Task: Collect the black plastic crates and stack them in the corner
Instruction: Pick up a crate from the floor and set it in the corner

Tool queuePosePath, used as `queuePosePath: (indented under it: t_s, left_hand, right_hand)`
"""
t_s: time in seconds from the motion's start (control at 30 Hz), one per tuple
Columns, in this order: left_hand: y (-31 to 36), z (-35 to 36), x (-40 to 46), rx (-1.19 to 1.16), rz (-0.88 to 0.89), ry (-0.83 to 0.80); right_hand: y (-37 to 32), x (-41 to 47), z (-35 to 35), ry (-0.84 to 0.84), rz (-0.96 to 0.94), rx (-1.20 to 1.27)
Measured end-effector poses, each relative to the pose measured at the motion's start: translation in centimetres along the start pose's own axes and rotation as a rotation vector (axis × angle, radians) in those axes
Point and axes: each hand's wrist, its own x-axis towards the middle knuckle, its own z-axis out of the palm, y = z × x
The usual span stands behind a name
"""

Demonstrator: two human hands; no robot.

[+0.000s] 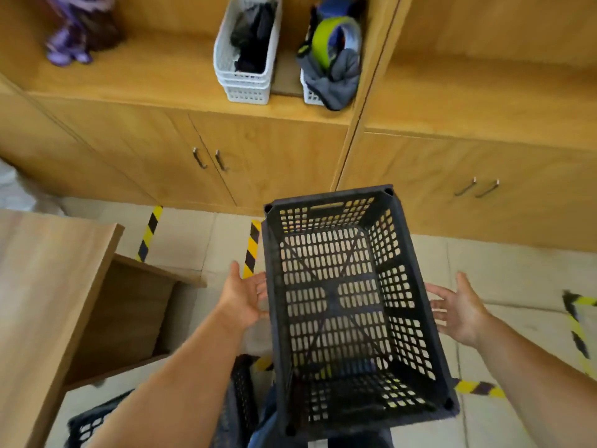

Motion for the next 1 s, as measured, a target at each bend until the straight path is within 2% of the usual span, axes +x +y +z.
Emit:
queuePosePath:
  t_s: [0.23,0.47,0.73,0.87,1.0]
  left_hand:
    - [-4.0,11.6,-4.9,0.282,0.01,-0.052]
    - [-13.7,24.2,-9.4,0.467,-0.016,-0.18]
    - [-28.5,38.4,-11.7,0.678,-0.032,-0.189]
    - [-34.5,44.5,-12.1,0.746,-0.063,-0.219]
    - [-39.3,49.8,-11.9,0.777,-0.085,-0.268]
  right_hand:
    - [5.3,-8.4,-11.1,0.102,-0.019,0.32]
    - [12.2,-13.7,-25.1,0.215,0.003,0.52]
    - [19.2,-17.8,-42.2,0.314,0.006,0.575]
    - [21.4,-18.5,-49.9,0.389,0.021,0.642]
    - [22.6,-19.0,-56.5,0.395,0.039,0.66]
